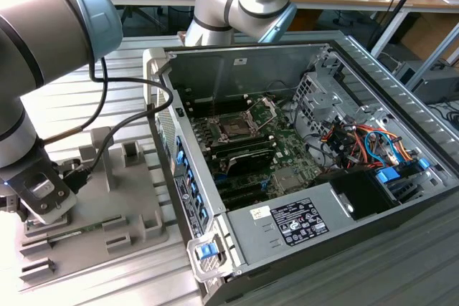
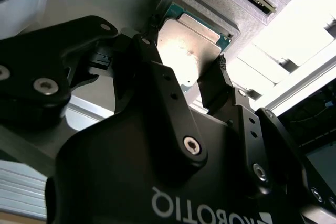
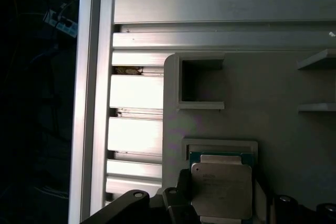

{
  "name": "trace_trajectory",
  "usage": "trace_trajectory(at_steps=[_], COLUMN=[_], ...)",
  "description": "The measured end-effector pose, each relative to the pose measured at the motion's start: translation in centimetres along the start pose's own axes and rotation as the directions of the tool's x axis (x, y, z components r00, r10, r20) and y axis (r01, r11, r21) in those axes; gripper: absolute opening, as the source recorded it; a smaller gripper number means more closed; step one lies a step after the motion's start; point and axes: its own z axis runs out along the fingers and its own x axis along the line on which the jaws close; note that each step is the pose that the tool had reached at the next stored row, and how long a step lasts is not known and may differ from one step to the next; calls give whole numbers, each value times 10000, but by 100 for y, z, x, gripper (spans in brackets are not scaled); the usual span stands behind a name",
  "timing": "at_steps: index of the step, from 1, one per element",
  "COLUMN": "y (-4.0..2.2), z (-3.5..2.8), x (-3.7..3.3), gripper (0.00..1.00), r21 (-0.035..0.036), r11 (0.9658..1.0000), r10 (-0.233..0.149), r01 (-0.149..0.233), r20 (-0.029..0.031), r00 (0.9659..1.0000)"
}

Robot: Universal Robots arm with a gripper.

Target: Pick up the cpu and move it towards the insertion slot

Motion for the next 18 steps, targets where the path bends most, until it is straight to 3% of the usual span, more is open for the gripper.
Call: trace_trajectory(at_steps=[18], y=[1], z=[-37], x=[0], gripper=[55], r21=[0], r11=[10000], r10=[-1], r01=[1], r20=[1], r00=[10000])
